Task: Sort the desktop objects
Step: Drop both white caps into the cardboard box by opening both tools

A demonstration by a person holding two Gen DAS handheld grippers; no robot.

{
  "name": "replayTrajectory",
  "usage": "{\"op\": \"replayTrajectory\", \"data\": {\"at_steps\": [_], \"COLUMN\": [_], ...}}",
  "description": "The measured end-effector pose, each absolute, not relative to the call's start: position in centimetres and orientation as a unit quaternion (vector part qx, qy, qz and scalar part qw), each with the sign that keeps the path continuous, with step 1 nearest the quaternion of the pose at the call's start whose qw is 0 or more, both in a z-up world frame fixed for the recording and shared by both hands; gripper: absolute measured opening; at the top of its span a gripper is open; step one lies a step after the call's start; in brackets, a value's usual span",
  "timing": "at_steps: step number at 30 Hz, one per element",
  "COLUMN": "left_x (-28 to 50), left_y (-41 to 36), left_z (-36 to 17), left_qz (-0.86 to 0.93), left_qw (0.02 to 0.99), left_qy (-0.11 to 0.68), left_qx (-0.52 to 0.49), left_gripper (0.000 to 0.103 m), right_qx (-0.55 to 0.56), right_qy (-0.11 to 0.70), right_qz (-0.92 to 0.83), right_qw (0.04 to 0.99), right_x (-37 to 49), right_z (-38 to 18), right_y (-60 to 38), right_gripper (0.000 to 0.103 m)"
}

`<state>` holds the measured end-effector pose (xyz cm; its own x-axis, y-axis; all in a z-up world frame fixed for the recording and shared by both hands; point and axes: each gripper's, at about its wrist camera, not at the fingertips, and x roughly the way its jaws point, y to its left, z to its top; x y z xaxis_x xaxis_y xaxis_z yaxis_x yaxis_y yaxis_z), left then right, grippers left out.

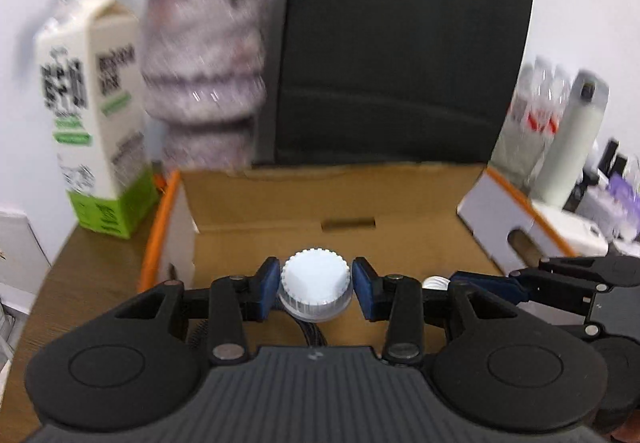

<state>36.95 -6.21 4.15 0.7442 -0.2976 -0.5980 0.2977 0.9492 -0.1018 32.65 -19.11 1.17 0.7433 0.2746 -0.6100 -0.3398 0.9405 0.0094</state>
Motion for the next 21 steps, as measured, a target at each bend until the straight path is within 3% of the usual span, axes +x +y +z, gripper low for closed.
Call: {"op": "replayTrajectory", "data": {"at_steps": [8,11,12,17,19,21], "left_x": [37.3,37.2,37.1,36.4,35.8,35.0], "left_y": [-6.0,-5.9,-5.9,-5.9,-6.1,-5.9], "left_z": [2.8,2.7,2.7,3.4,3.9,4.5], "left_qz": [-0.146,-0.144,-0.142,-0.162,-0.158,-0.15], "left_qw": [0.923,0.923,0.924,0.926,0.931,0.941], "left_qy": [0.355,0.356,0.355,0.342,0.33,0.304], "left_qx": [-0.001,-0.002,0.0,-0.009,-0.003,0.001], "left_gripper": [0.041,0.052,0.06,0.08,0.101,0.103], "right_qx": [-0.064,-0.059,-0.056,-0.051,-0.051,-0.045], "right_qy": [0.324,0.326,0.326,0.318,0.31,0.305], "right_qz": [0.165,0.163,0.162,0.16,0.161,0.16], "right_qw": [0.929,0.929,0.93,0.933,0.936,0.938], "right_x": [32.2,32.3,32.4,32.0,31.7,31.5], "right_z": [1.1,1.0,1.1,1.6,2.0,2.4], "right_y": [-19.2,-19.4,-19.4,-19.7,-19.7,-19.9], "right_gripper": [0.027,0.028,0.029,0.082,0.089,0.1]}}
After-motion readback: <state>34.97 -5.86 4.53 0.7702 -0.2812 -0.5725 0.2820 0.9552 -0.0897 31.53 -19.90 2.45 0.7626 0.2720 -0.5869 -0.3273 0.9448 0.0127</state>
